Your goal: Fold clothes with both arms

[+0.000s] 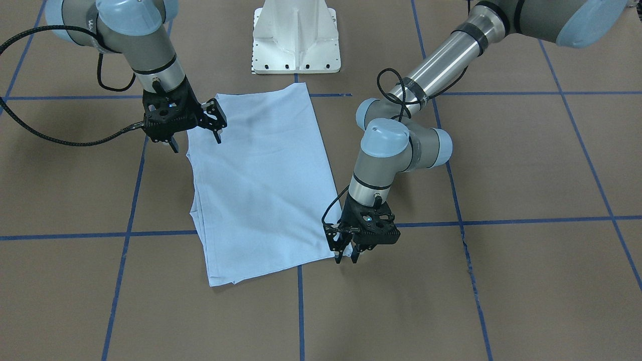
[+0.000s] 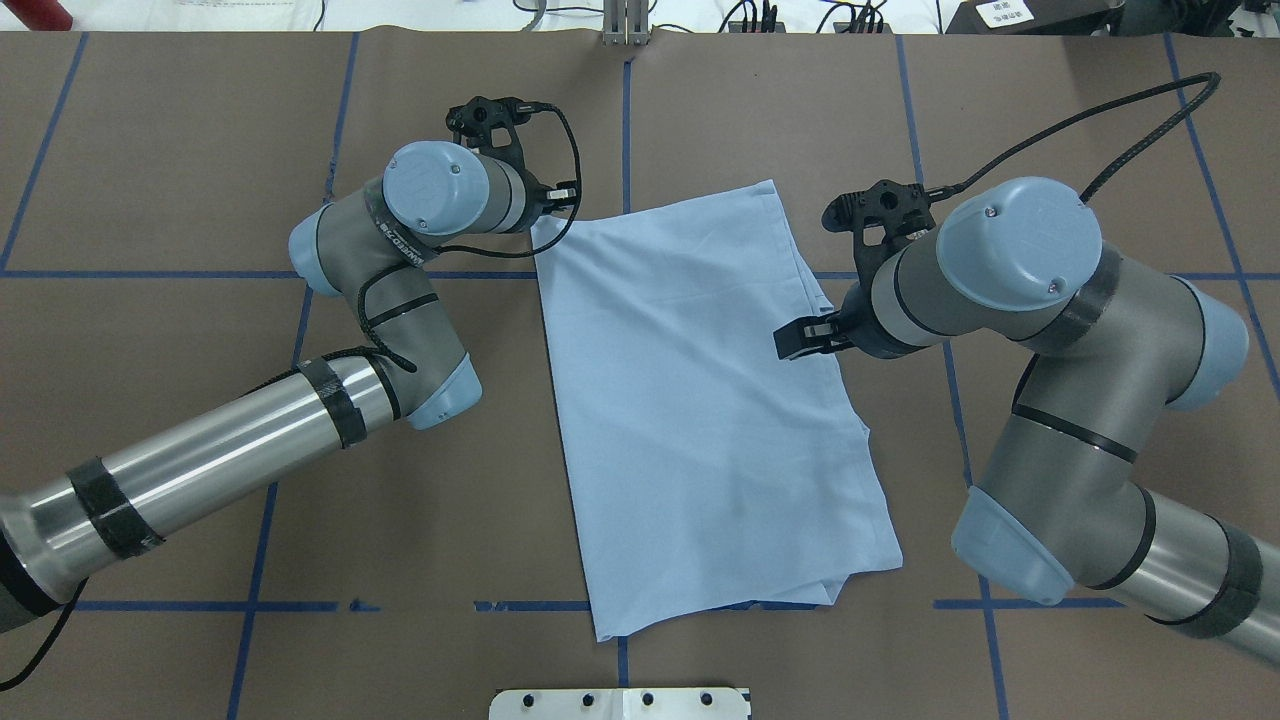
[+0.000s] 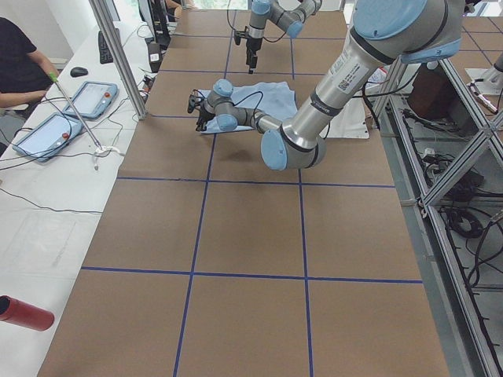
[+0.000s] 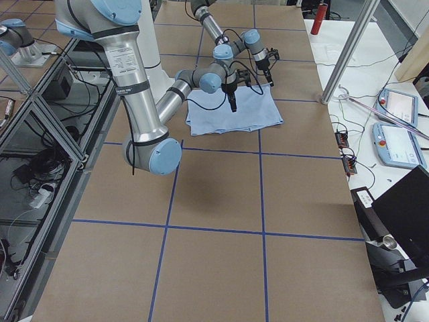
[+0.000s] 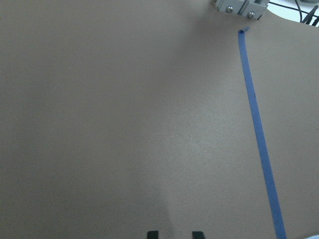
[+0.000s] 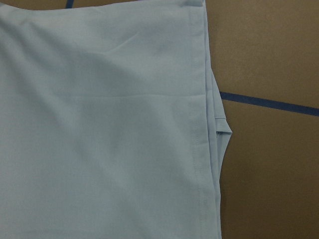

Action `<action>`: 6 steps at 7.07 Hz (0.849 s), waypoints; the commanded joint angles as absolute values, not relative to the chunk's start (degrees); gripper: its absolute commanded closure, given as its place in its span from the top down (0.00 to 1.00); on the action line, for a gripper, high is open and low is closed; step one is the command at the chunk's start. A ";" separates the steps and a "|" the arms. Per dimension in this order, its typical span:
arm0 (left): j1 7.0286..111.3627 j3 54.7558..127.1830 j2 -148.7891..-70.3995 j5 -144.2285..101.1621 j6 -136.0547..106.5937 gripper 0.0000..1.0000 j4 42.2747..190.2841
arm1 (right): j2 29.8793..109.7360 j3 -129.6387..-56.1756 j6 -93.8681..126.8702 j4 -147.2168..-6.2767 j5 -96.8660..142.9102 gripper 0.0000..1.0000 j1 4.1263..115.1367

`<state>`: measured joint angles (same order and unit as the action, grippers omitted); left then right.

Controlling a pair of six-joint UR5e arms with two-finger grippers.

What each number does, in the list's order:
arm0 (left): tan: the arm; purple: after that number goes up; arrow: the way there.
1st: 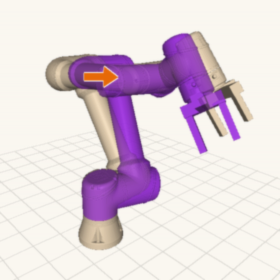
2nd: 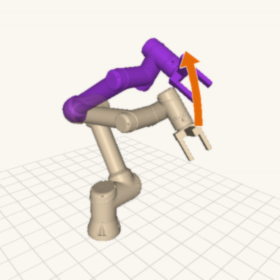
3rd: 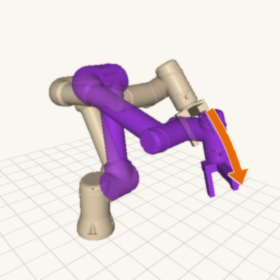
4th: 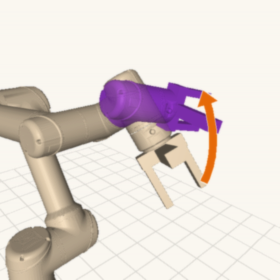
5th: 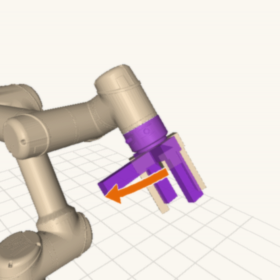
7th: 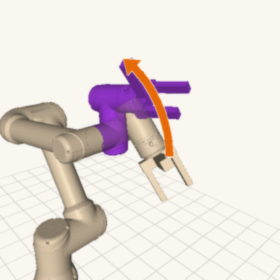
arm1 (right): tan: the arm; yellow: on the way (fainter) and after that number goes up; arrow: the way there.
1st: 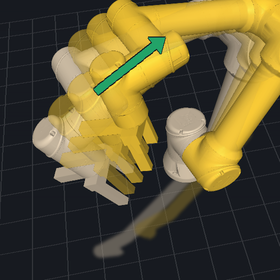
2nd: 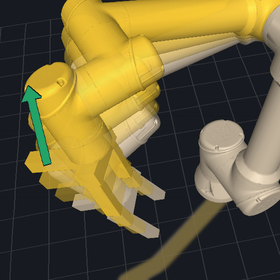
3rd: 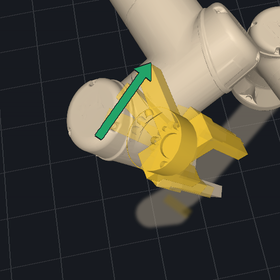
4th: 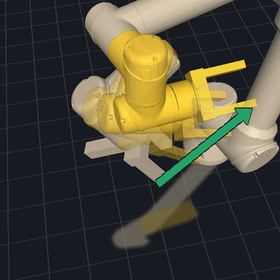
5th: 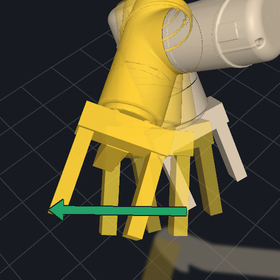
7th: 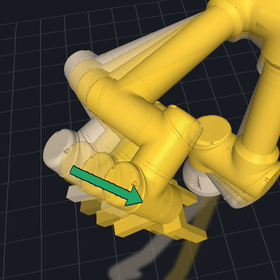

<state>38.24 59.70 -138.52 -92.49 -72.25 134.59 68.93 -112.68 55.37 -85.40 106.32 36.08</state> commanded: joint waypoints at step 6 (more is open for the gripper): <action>37.79 59.06 -138.78 -92.55 -72.33 0.54 134.56 | 69.08 -112.50 55.37 -85.34 106.35 1.00 36.12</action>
<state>38.00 59.25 -138.72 -92.48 -72.32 134.56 69.08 -112.53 55.37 -85.42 106.35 36.12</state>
